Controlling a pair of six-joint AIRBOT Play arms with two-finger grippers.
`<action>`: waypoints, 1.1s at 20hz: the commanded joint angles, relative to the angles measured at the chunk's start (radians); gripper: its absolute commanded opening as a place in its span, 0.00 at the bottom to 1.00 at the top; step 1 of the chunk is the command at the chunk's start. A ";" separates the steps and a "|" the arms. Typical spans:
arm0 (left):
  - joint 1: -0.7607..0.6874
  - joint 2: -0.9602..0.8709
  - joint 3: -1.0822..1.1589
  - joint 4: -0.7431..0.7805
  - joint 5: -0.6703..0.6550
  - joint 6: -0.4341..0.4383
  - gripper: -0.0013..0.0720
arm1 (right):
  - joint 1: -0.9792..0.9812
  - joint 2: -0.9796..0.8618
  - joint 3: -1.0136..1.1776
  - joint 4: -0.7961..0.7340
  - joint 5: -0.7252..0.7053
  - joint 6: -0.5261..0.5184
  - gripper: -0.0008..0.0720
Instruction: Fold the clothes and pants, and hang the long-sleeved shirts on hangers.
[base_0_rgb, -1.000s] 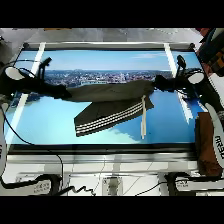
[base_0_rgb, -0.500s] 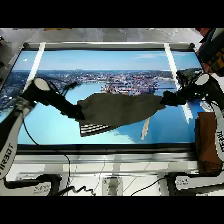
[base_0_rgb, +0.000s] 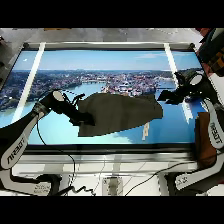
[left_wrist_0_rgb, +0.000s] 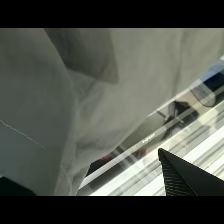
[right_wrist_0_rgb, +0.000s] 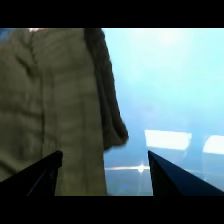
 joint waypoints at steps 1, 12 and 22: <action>-0.002 -0.009 -0.003 -0.001 0.011 -0.001 0.96 | 0.000 -0.150 0.140 0.038 0.106 -0.040 0.83; -0.002 -0.009 -0.003 0.016 0.138 0.000 0.96 | 0.028 -0.404 0.307 0.356 0.378 -0.161 0.82; 0.042 0.014 0.048 0.122 0.280 0.046 0.96 | 0.099 -0.279 0.423 0.481 0.299 -0.306 0.04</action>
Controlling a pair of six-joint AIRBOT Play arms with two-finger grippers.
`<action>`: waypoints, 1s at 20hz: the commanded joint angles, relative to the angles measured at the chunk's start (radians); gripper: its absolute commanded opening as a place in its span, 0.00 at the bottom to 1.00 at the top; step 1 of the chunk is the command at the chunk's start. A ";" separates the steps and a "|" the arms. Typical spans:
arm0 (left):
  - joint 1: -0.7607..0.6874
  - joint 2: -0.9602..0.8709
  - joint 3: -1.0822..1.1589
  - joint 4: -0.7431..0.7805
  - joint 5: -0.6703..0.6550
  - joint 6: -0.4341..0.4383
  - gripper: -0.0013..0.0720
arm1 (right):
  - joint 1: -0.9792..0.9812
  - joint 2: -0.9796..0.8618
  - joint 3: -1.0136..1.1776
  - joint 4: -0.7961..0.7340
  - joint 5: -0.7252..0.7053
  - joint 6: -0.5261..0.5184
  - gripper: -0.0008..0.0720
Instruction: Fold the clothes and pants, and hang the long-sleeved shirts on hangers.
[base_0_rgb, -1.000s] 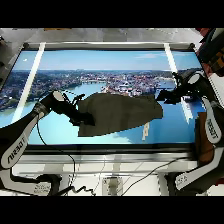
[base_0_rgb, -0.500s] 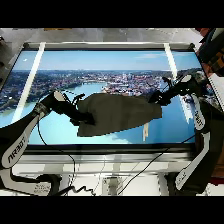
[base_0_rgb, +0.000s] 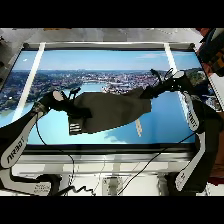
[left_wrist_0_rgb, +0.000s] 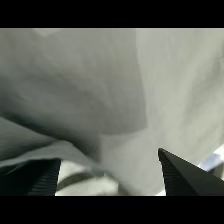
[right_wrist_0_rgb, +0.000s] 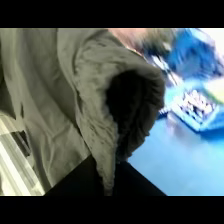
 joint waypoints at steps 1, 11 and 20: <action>0.036 0.028 0.050 0.046 0.018 0.031 0.96 | -0.022 0.100 0.056 0.005 -0.023 0.013 0.04; 0.106 0.365 0.137 0.179 -0.017 0.031 0.96 | -0.351 0.626 0.063 -0.588 -0.073 0.602 0.04; 0.105 0.464 0.137 0.175 -0.017 0.030 0.96 | -0.719 0.917 0.063 -0.983 0.237 1.193 0.04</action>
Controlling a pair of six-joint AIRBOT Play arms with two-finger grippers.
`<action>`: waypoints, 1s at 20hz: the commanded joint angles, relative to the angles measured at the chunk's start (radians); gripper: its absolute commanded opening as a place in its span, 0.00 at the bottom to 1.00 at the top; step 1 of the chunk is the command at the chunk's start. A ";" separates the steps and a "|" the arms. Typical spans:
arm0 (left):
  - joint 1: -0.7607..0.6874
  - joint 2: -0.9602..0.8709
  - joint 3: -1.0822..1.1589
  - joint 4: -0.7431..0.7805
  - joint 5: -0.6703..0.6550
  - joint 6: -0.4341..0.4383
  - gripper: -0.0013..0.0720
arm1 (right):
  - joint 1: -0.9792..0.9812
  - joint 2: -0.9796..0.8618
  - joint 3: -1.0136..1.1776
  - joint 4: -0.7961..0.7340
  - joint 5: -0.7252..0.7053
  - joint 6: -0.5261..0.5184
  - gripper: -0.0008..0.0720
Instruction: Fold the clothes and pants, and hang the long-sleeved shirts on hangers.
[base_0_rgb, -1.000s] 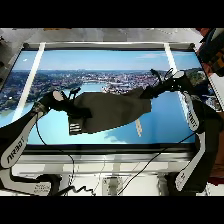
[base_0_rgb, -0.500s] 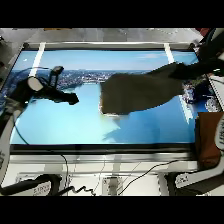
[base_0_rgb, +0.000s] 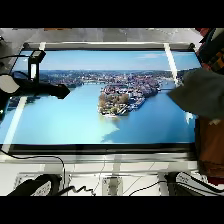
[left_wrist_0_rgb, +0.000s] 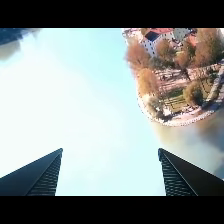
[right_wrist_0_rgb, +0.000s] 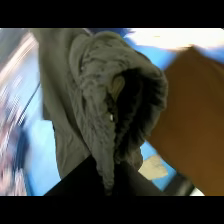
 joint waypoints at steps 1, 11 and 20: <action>0.001 0.016 0.001 0.000 0.002 0.000 0.96 | -0.142 0.086 0.001 -0.108 0.120 0.179 0.04; 0.001 0.016 0.001 0.000 0.001 0.000 0.96 | -0.231 0.084 -0.002 -0.098 0.050 0.187 0.94; 0.001 0.016 0.001 0.000 0.001 0.000 0.96 | 0.053 0.026 -0.040 0.143 -0.182 -0.038 0.03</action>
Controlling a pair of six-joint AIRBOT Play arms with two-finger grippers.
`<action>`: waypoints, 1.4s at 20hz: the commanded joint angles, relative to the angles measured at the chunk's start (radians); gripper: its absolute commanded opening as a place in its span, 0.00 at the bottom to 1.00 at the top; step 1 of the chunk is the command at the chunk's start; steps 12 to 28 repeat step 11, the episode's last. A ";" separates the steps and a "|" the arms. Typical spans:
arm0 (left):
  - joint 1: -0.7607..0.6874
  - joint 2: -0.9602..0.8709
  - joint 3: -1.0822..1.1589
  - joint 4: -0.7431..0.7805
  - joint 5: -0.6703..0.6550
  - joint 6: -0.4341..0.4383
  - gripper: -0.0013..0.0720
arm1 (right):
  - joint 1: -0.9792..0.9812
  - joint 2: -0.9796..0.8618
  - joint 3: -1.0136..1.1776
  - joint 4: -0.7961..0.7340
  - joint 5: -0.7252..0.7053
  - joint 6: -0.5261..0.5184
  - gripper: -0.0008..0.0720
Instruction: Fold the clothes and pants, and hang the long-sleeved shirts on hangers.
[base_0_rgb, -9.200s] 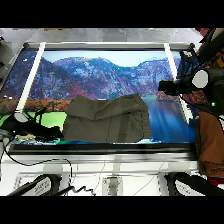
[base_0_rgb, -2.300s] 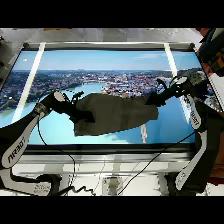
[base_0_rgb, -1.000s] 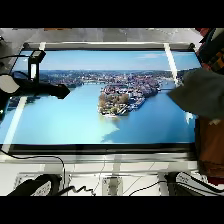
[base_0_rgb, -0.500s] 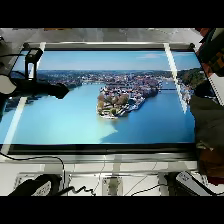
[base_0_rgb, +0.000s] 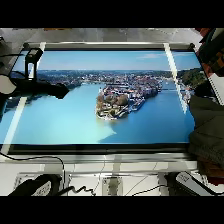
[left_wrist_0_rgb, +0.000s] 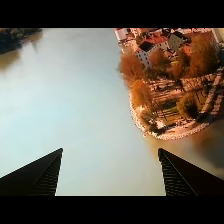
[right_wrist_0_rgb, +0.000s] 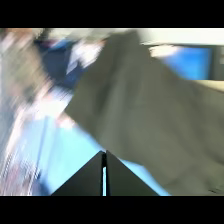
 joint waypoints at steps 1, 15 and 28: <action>0.001 0.000 0.001 0.000 0.000 0.000 0.96 | 0.252 -0.033 -0.008 0.078 -0.138 -0.174 0.03; 0.001 0.000 0.001 0.000 0.000 0.000 0.96 | 1.004 -0.058 -0.008 -0.269 -0.334 -0.569 0.03; 0.001 0.000 0.001 0.000 0.000 0.000 0.96 | 1.004 -0.058 -0.008 -0.269 -0.334 -0.569 0.03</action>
